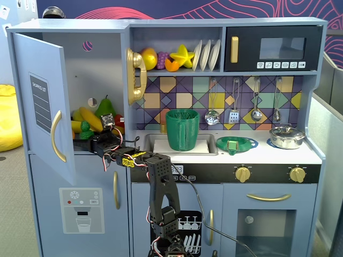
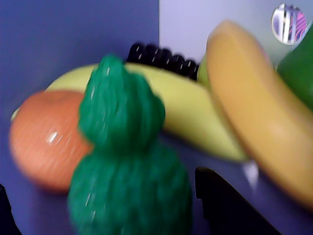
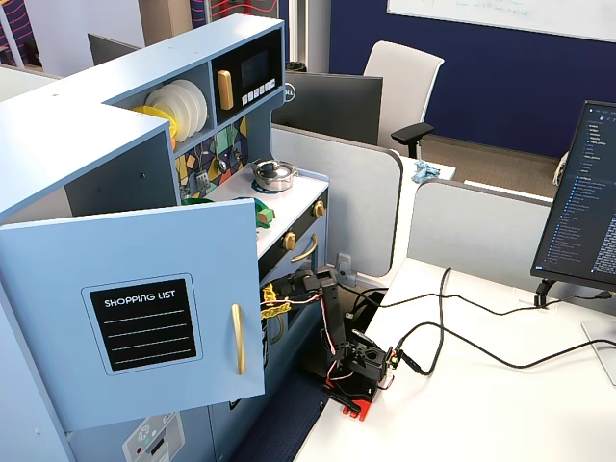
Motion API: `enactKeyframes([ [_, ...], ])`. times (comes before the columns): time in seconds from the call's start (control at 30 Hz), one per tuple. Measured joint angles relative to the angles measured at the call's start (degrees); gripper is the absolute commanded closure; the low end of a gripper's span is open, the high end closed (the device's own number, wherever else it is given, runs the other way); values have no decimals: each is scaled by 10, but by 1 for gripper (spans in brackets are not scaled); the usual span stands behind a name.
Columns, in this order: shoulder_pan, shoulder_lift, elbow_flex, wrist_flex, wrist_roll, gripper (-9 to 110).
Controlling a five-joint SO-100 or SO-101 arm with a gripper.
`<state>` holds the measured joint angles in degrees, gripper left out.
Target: Pick up the green pineapple from the left cabinet and place it in the green recipient
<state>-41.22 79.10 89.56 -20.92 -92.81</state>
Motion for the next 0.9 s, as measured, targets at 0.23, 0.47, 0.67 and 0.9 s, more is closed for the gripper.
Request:
enactKeyframes([
  [0.23,14,-52,-60,-1,-7,101],
  [0.47,2,-6,-3,-42,-73,101],
  [0.67,-56,185,138,-36,-92,101],
  [0.9,-78,489,233,145,-109,101],
])
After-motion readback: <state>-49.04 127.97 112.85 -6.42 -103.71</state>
